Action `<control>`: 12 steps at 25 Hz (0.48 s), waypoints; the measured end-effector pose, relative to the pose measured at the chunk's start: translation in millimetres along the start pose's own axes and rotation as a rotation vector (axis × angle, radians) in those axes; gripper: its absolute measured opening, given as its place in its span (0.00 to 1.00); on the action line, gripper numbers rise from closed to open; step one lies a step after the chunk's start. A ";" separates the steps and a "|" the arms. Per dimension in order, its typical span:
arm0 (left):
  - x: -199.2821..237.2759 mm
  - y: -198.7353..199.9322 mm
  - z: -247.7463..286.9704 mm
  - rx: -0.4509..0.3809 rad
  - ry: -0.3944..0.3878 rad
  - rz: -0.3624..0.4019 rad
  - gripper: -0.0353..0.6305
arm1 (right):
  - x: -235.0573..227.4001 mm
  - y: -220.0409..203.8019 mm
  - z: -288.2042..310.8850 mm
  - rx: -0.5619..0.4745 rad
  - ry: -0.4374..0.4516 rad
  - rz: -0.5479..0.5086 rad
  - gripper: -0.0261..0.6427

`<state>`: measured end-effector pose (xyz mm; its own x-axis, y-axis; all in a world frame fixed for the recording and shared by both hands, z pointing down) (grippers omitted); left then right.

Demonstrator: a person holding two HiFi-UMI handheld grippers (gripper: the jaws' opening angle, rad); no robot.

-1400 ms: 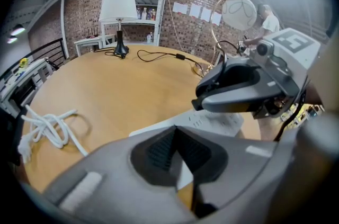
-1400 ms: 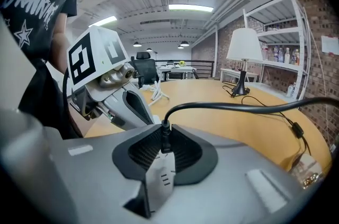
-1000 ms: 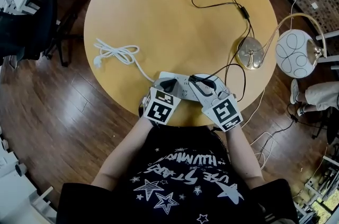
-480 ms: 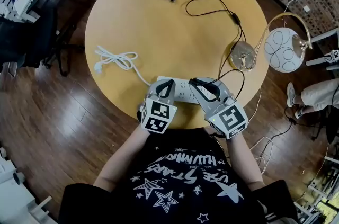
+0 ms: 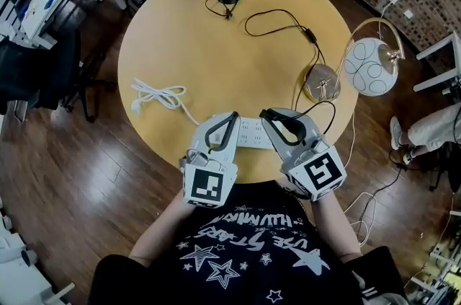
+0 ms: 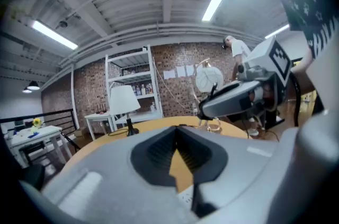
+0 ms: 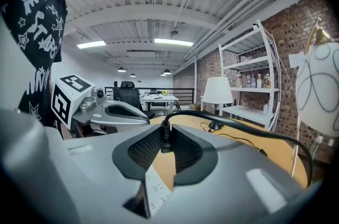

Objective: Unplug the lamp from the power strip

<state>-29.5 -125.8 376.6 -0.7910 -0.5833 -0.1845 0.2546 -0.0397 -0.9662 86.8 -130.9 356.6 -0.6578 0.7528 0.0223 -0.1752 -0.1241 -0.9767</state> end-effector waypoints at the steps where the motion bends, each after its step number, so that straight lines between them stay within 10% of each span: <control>1: 2.0 3.9 -1.2 -0.017 0.013 0.021 0.06 | 1.6 4.4 0.0 0.002 -0.007 -0.010 0.13; 12: 1.7 16.9 -0.8 -0.038 0.051 0.037 0.06 | 7.8 8.3 -1.9 -0.004 -0.022 -0.022 0.13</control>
<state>-27.0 -126.8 359.8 -0.8089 -0.5417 -0.2286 0.2639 0.0129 -0.9645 81.6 -124.8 348.2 -0.6700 0.7408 0.0482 -0.1870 -0.1055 -0.9767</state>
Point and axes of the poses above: the fingertips, and each gripper's own axes: z forward along the fingers, x to its left, y out of its top, the point moved 5 cm from there along -z, backward along the fingers, and after that the axes turned 1 degree about y, right-handed, at the moved point
